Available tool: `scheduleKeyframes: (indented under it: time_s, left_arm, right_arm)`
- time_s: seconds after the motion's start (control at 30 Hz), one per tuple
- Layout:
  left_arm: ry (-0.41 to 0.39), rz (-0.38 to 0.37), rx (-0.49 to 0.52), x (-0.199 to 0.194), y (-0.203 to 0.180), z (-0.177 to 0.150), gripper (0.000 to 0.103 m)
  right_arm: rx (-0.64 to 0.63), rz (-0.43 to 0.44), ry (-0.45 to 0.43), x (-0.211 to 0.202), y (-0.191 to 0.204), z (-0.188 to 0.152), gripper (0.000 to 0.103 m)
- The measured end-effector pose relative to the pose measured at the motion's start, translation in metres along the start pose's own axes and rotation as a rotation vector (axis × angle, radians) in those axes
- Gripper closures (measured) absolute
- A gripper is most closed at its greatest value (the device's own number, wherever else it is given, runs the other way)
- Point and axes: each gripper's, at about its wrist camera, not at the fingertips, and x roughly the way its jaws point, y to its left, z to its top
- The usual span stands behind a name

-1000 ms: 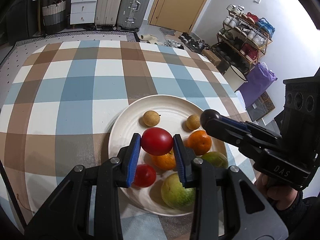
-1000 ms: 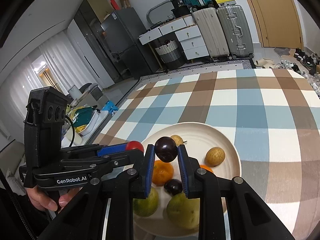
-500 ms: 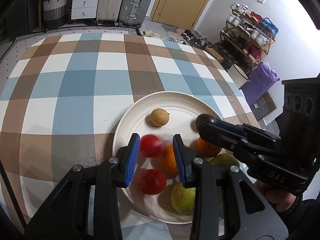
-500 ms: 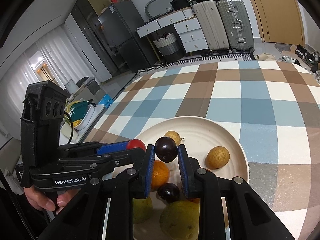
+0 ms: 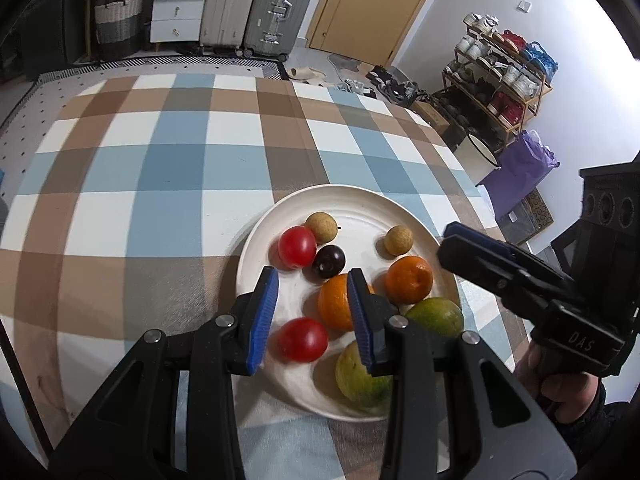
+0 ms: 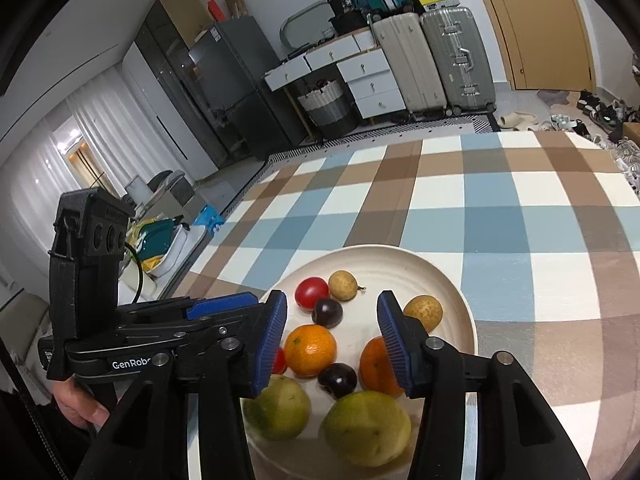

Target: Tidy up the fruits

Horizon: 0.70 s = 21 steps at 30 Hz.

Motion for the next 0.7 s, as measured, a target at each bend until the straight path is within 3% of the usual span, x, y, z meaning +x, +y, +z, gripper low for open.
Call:
scheduleKeyframes:
  time_s: [0.13, 0.2, 0.33, 0.47, 0.7]
  left_arm:
    - [-0.036, 0.023, 0.002, -0.021, -0.005, -0.008, 0.058]
    - [-0.057, 0.041, 0.001, -0.032, -0.008, -0.012, 0.051]
    - [-0.100, 0.060, 0.004, -0.057, -0.015, -0.024, 0.040]
    - [-0.155, 0.100, 0.009, -0.079, -0.021, -0.037, 0.022]
    - [-0.207, 0.142, 0.011, -0.103, -0.030, -0.060, 0.018]
  right_arm:
    - [-0.019, -0.016, -0.028, -0.018, 0.011, -0.003, 0.048]
    - [-0.026, -0.020, -0.055, -0.030, 0.016, -0.005, 0.036]
    - [-0.044, -0.033, -0.107, -0.052, 0.027, -0.012, 0.029]
    - [-0.055, -0.044, -0.156, -0.072, 0.035, -0.021, 0.018]
    - [-0.086, -0.068, -0.212, -0.093, 0.046, -0.042, 0.007]
